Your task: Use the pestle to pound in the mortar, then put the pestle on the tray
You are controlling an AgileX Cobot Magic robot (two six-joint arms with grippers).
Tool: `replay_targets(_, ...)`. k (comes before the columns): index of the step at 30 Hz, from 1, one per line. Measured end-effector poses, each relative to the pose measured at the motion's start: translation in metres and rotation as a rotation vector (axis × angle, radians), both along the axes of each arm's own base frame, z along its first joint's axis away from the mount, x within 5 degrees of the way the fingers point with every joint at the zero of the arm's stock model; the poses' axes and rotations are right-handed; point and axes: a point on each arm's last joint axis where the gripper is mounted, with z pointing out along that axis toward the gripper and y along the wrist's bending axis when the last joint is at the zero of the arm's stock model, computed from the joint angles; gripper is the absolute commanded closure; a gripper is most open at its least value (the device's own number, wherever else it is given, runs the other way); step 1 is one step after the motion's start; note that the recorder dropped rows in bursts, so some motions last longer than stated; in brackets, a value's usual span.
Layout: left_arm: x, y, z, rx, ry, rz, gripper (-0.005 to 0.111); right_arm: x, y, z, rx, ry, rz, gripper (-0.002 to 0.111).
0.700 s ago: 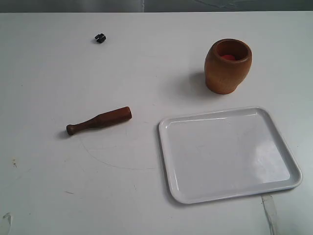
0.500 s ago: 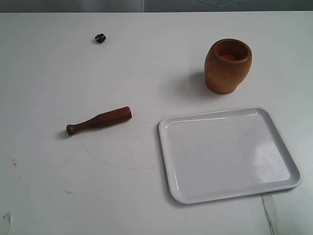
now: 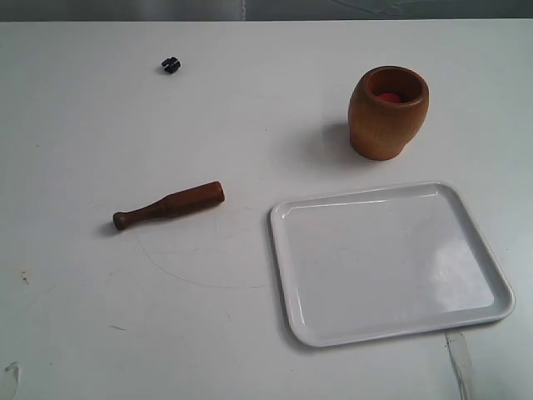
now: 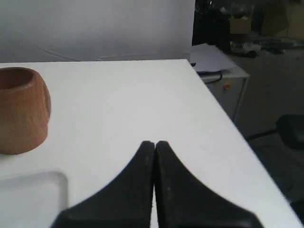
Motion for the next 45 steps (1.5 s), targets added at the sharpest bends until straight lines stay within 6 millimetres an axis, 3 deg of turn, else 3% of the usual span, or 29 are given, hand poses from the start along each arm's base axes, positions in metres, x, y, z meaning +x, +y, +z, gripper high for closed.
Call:
replay_targets(2, 0.000, 0.000, 0.000, 0.000, 0.000, 0.000, 0.107, 0.001, 0.000, 0.007, -0.071, -0.071, 0.018, 0.108)
replay_targets(6, 0.000, 0.000, 0.000, 0.000, 0.000, 0.000, 0.107, 0.002, 0.008, 0.032, -0.046, -0.355, 0.095, 0.108)
replay_targets(12, 0.000, 0.000, 0.000, 0.000, 0.000, 0.000, 0.107, -0.016, 0.019, 0.074, 0.003, -0.855, 0.221, 0.108)
replay_targets(16, 0.000, 0.000, 0.000, 0.000, 0.000, 0.000, 0.107, -0.038, 0.022, 0.094, 0.215, -1.165, 0.354, 0.108)
replay_targets(19, 0.000, 0.000, 0.000, 0.000, 0.000, 0.000, 0.107, -0.048, 0.026, 0.106, 0.302, -1.228, 0.470, 0.108)
replay_targets(23, 0.000, 0.000, 0.000, 0.000, 0.000, 0.000, 0.107, -0.041, 0.038, 0.139, 0.158, -1.150, 0.550, 0.108)
replay_targets(25, 0.000, 0.000, 0.000, 0.000, 0.000, 0.000, 0.107, -0.030, 0.041, 0.158, 0.123, -1.102, 0.566, 0.108)
replay_targets(29, 0.000, 0.000, 0.000, 0.000, 0.000, 0.000, 0.107, 0.016, 0.046, 0.189, 0.182, -0.872, 0.596, 0.108)
replay_targets(36, 0.000, 0.000, 0.000, 0.000, 0.000, 0.000, 0.107, 0.111, 0.061, 0.204, 0.105, -0.299, 0.710, 0.108)
replay_targets(41, 0.000, 0.000, 0.000, 0.000, 0.000, 0.000, 0.107, 0.178, 0.054, 0.201, -0.194, -0.182, 0.649, 0.108)
replay_targets(45, 0.000, 0.000, 0.000, 0.000, 0.000, 0.000, 0.107, 0.207, 0.060, 0.197, -0.749, -0.207, 0.608, 0.108)
